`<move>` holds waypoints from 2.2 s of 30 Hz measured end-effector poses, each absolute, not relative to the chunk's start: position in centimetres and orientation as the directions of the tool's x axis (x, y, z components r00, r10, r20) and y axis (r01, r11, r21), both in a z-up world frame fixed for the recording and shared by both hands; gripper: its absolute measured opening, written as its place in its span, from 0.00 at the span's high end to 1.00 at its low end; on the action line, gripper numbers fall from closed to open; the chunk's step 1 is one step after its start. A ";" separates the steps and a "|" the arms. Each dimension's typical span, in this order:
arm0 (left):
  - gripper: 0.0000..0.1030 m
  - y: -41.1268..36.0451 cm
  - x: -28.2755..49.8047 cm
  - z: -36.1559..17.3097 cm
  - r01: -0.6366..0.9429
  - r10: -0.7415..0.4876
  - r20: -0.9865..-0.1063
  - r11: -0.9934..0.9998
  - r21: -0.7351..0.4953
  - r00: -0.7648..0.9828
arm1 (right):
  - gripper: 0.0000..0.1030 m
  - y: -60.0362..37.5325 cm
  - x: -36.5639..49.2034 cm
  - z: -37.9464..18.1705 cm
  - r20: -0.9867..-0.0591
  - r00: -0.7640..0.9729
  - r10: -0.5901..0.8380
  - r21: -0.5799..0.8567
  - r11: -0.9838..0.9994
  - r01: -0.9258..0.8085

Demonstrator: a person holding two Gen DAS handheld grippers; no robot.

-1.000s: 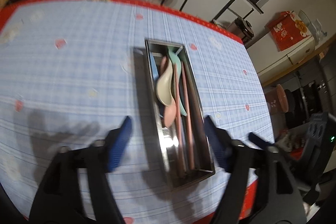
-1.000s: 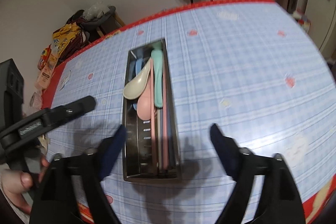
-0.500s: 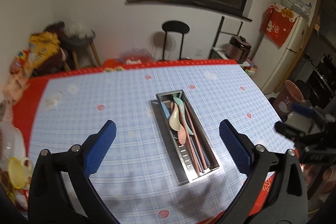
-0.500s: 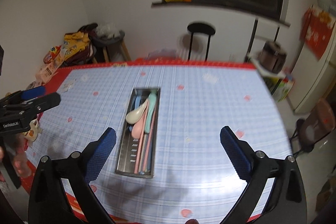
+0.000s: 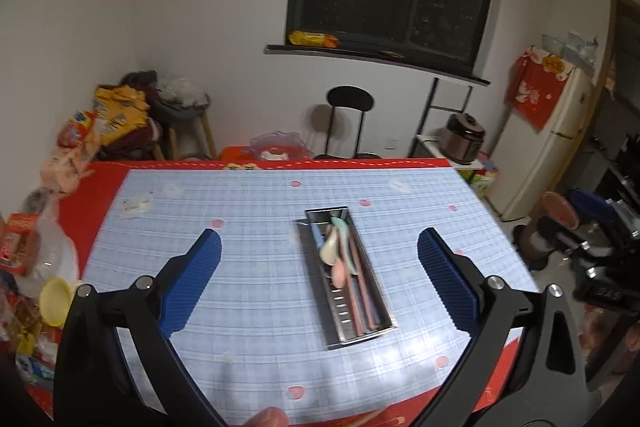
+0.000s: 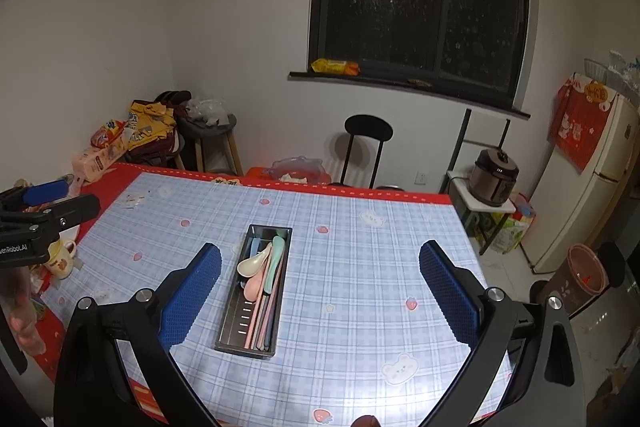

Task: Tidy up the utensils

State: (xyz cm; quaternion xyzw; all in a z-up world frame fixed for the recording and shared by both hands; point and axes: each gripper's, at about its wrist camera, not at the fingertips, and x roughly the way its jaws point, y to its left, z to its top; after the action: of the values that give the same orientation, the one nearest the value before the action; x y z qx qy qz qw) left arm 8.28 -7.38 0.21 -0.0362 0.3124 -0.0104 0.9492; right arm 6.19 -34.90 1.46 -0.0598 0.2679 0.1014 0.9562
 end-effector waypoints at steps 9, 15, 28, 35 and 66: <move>0.06 -9.0 7.3 0.6 -0.015 0.024 -0.585 1.000 0.020 0.811 | 0.06 -36.3 5.3 1.8 -0.518 0.845 0.132 -0.056 0.981 -0.187; 0.06 -10.1 7.4 1.0 0.004 0.014 -0.577 1.000 0.030 0.817 | 0.06 -36.6 5.0 1.7 -0.512 0.851 0.116 -0.062 0.983 -0.171; 0.06 -11.0 8.0 1.6 0.022 0.006 -0.574 0.999 0.042 0.819 | 0.06 -37.6 5.4 1.7 -0.505 0.859 0.086 -0.063 0.989 -0.137; 0.06 -11.6 8.3 1.7 0.031 0.009 -0.577 0.998 0.059 0.817 | 0.06 -37.7 5.7 1.7 -0.507 0.859 0.073 -0.071 0.989 -0.126; 0.06 -11.7 8.7 1.6 0.046 -0.003 -0.597 0.997 0.057 0.803 | 0.06 -37.6 6.5 1.3 -0.526 0.847 0.069 -0.075 0.989 -0.127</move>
State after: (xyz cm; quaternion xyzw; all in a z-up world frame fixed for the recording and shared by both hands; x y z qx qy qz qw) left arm 8.73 -11.74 1.58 0.0346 0.3139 -0.0130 0.9487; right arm 6.51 -37.62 1.32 -0.0537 0.2715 0.0509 0.9596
